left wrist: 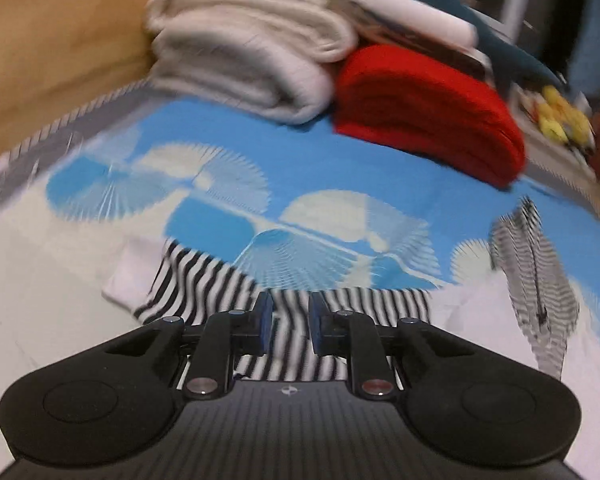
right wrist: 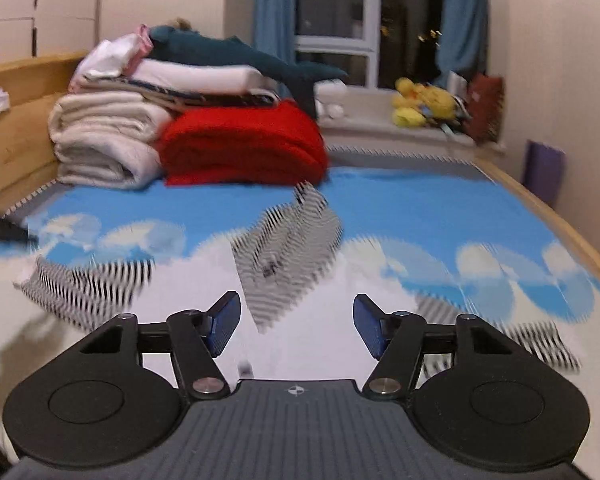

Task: Fold small clothes
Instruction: 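Lower the left gripper onto the white sleeve cuff and close it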

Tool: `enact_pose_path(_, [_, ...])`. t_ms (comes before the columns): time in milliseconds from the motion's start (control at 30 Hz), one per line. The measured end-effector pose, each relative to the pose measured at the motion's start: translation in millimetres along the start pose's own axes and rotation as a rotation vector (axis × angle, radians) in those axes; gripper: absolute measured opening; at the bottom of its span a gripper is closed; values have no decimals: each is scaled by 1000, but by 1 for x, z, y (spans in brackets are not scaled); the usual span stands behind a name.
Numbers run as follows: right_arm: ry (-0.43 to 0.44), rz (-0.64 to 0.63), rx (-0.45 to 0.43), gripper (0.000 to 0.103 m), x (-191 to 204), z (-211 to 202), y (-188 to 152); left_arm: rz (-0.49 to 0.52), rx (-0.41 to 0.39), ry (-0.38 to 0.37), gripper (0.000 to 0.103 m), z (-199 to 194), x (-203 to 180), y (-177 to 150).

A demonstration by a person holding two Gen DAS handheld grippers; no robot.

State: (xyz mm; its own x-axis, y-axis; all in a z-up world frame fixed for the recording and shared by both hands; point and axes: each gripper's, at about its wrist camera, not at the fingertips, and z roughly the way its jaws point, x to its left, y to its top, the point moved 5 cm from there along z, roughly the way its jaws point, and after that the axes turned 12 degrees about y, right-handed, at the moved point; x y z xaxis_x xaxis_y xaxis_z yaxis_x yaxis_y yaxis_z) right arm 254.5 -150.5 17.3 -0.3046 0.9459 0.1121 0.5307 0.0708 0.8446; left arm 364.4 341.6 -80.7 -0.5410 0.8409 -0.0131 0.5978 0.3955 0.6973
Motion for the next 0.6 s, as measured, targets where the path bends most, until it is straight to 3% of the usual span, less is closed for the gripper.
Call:
enact_pose_path(133, [-31,-29,-10,73,3,58,53,-128,66,74,21,35,53,9])
enact_pose_path(200, [39,-37,-38,73,9,87,69,-191,118,89,21,47,75,6])
enact_pose_path(267, [77,-50,-66,73,11,108,70,-254,178,96,21,60,95,-1])
enact_pose_path(367, [-22,-71,-33,72,1,131,54,-313,256,93,25,76,106,-12])
enact_pose_path(433, [-23,-50,-5,71,-10,141,50,-324,285,86,32,85,108,-15])
enact_pose_path(500, [-5,-11,10,66,-22,150,53,-329,293,103,37,94,112,-16])
enact_pose_path(567, [2,20,13,51,-33,159,55,-351,312,134,39,105,115,-19])
enact_pose_path(600, [-2,34,15,50,-36,162,56,-368,327,138,39,110,117,-22])
